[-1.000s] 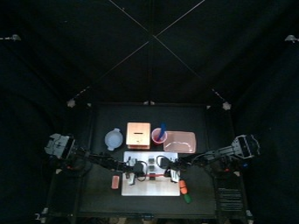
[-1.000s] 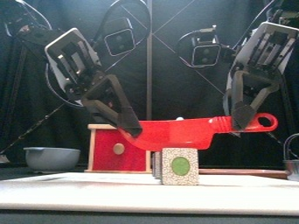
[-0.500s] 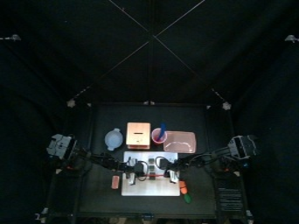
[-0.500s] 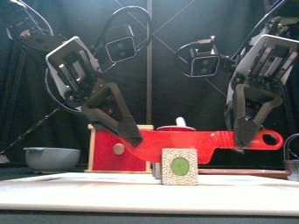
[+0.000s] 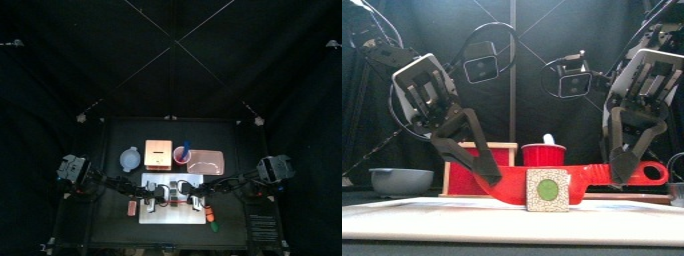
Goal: Place sushi on board then cut the sushi with the knife then place the pieces on the plate
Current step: Cut the sushi into 4 pieces
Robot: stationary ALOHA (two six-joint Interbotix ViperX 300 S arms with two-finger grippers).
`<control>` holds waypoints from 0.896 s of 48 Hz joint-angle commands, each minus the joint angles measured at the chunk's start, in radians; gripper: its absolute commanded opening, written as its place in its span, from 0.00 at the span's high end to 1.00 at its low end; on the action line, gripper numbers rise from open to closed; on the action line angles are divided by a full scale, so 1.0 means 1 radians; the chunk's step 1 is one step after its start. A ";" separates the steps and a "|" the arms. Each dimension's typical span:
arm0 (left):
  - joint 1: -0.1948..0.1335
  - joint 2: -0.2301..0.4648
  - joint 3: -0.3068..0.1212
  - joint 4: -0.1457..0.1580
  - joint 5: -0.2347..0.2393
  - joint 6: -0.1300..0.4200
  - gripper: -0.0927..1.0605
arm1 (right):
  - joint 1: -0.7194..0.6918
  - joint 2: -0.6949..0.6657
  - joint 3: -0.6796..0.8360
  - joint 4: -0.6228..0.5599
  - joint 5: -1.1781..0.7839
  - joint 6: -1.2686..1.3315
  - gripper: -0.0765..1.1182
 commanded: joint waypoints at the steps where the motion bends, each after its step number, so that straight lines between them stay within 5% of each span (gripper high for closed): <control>1: -0.018 -0.012 -0.017 -0.018 -0.003 -0.002 0.58 | 0.021 -0.018 -0.017 0.018 0.002 0.002 0.52; 8: -0.034 -0.017 -0.020 -0.040 -0.003 -0.002 0.58 | 0.040 -0.020 -0.020 0.037 0.002 0.002 0.52; 25: -0.028 -0.041 -0.031 -0.034 -0.003 0.008 0.58 | 0.034 -0.041 -0.031 0.008 0.006 -0.002 0.52; 37: -0.023 -0.130 -0.028 0.043 -0.005 0.008 0.58 | 0.005 -0.140 -0.049 -0.040 0.032 0.000 0.52; 43: -0.015 -0.179 -0.026 0.104 -0.009 0.009 0.57 | -0.021 -0.202 -0.049 -0.060 0.052 0.000 0.52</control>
